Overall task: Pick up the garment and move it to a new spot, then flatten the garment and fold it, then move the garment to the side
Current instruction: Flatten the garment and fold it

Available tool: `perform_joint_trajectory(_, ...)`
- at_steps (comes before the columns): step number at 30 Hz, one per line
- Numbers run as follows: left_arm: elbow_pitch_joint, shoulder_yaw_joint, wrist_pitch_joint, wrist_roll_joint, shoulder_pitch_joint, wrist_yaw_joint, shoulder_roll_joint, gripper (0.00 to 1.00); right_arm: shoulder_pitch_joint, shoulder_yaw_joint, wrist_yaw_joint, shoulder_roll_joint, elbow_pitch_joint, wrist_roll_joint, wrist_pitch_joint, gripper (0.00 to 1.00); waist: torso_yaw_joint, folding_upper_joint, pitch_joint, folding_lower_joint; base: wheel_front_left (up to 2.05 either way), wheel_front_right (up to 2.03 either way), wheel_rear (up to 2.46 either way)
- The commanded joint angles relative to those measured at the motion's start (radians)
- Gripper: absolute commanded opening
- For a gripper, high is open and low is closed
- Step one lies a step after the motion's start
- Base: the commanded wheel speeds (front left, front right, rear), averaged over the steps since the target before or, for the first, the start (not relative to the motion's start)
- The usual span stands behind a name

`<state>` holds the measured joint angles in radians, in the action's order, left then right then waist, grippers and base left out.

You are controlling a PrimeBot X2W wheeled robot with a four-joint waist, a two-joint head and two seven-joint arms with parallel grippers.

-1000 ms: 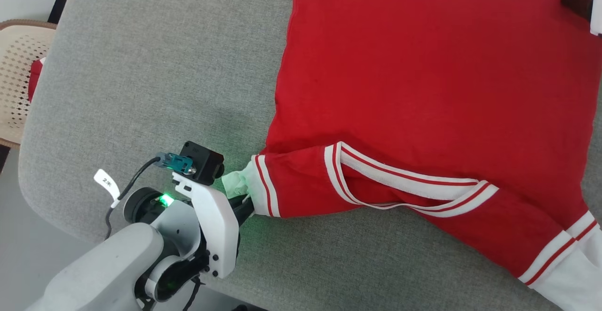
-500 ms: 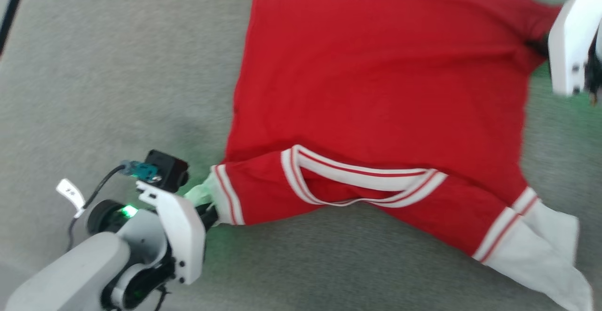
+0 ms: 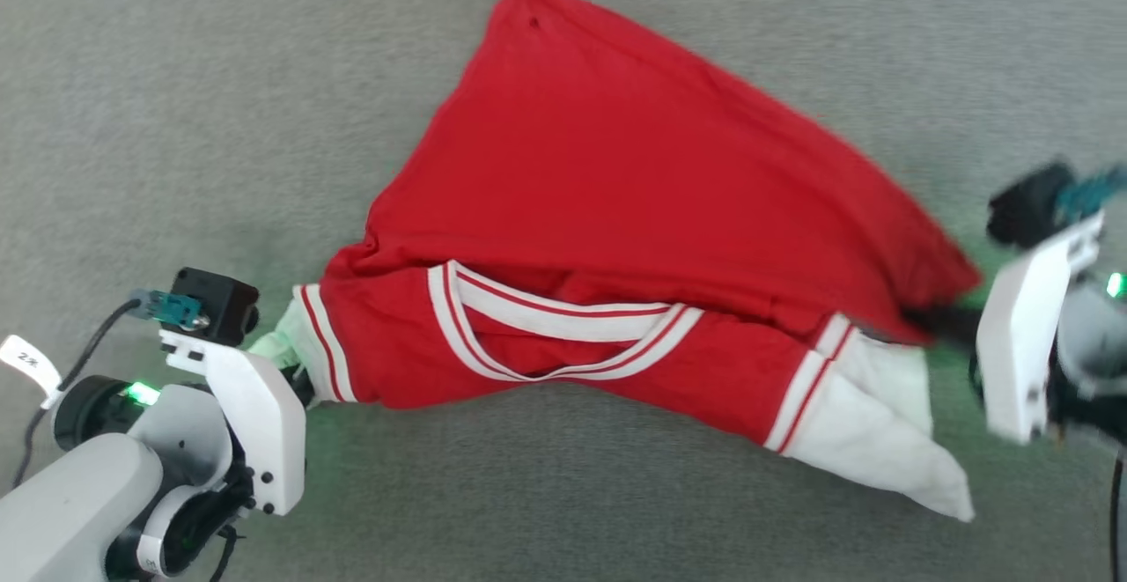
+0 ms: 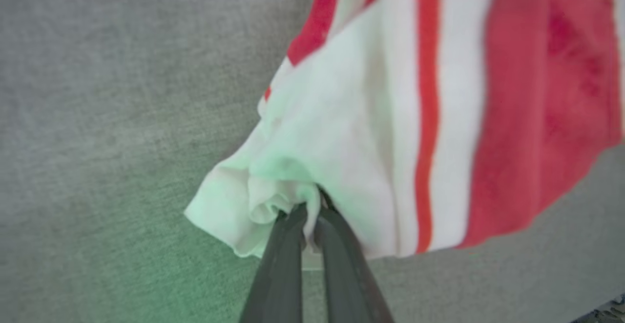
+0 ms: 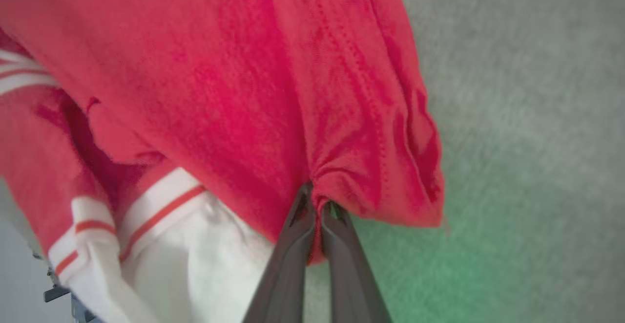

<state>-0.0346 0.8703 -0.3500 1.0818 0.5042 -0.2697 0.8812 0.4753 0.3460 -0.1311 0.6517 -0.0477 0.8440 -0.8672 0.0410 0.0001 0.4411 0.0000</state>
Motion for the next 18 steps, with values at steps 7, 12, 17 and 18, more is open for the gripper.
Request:
perform_joint_trajectory(7,-0.018,-0.008,-0.006,0.015,-0.01,-0.021,0.004,0.0,-0.323,-0.134,0.0,-0.137,0.128,-0.085,-0.057,0.0,-0.056,-0.0001,-0.019,0.0,0.0,0.0,0.0)
perform_joint_trajectory(12,-0.013,-0.008,-0.001,0.013,-0.011,-0.013,0.005,0.0,-0.401,-0.178,0.002,-0.219,0.127,-0.182,0.008,1.0,-0.06,-0.0001,-0.018,0.0,0.0,0.0,0.0)
perform_joint_trajectory(17,-0.009,-0.01,0.008,0.015,-0.018,-0.01,0.002,0.0,-0.405,-0.227,0.004,-0.222,0.195,-0.216,0.022,1.0,-0.058,-0.0001,-0.025,0.0,0.0,0.0,0.0)
perform_joint_trajectory(18,-0.009,-0.01,0.011,0.015,-0.021,-0.009,0.002,0.0,-0.408,-0.243,0.004,-0.222,0.224,-0.226,0.022,1.0,-0.057,-0.0001,-0.027,0.0,0.0,0.0,0.0)
